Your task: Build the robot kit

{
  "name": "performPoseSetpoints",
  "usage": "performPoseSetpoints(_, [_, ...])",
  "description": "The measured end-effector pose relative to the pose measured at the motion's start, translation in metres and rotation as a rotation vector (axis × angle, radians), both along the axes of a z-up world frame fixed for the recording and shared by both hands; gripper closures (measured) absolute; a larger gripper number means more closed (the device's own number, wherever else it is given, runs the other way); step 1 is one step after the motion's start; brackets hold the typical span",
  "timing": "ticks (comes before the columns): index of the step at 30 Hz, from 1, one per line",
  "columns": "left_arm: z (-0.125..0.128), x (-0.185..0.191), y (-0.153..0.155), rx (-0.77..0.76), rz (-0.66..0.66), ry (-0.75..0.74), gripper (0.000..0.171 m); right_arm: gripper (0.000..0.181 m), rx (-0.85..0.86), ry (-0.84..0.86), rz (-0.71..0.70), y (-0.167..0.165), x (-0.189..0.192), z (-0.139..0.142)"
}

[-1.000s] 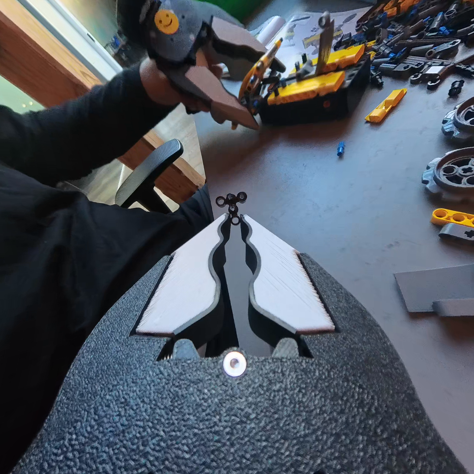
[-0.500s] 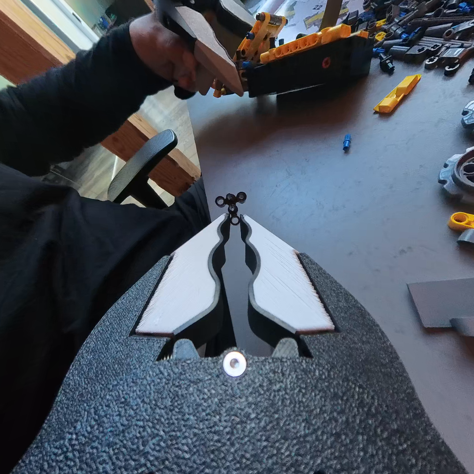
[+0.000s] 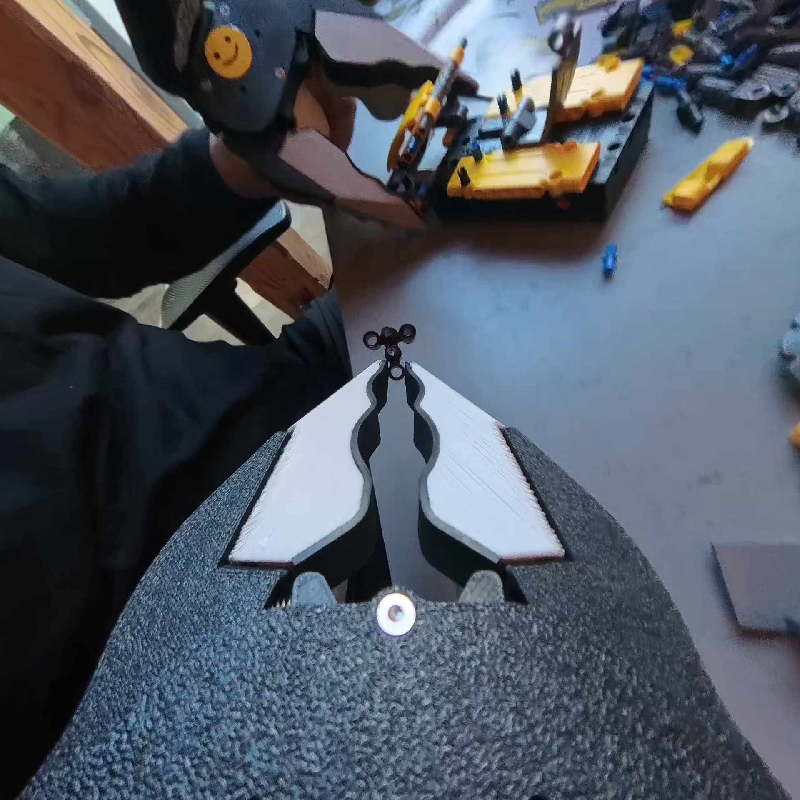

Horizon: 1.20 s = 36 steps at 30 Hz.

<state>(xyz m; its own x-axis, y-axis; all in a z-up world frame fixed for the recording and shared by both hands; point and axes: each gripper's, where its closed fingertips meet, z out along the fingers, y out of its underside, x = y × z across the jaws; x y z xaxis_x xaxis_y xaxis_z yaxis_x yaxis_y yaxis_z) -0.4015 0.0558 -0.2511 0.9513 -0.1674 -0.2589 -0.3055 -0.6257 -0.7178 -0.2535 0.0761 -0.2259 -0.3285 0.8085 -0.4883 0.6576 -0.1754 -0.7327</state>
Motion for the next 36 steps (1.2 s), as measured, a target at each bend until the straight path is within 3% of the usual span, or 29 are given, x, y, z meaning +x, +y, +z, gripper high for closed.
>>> performPoseSetpoints(4, [0.002, -0.006, -0.004, 0.051, 0.008, 0.023, 0.093, 0.174, 0.041, 0.098, 0.038, -0.007, -0.034, 0.020])
performPoseSetpoints(7, [0.018, -0.011, -0.018, 0.131, -0.025, 0.014, 0.100, 0.174, 0.041, 0.185, 0.036, -0.008, -0.059, 0.036])
performPoseSetpoints(11, [0.044, -0.029, -0.057, 0.286, -0.032, -0.122, 0.092, 0.174, 0.080, 0.222, 0.011, -0.004, -0.082, 0.041])
performPoseSetpoints(15, [0.044, -0.033, -0.083, 0.378, -0.064, -0.277, 0.090, 0.174, 0.112, 0.274, -0.019, -0.005, -0.104, 0.051])
performPoseSetpoints(25, [0.075, -0.082, -0.149, 0.729, -0.059, -0.504, 0.107, 0.173, 0.078, 0.395, -0.068, -0.024, -0.163, 0.094])
performPoseSetpoints(29, [0.074, -0.083, -0.151, 0.726, -0.058, -0.527, 0.109, 0.174, 0.046, 0.408, -0.068, -0.024, -0.176, 0.106])
performPoseSetpoints(36, [0.072, -0.081, -0.149, 0.714, -0.053, -0.517, 0.114, 0.173, 0.029, 0.379, -0.038, -0.026, -0.182, 0.097])
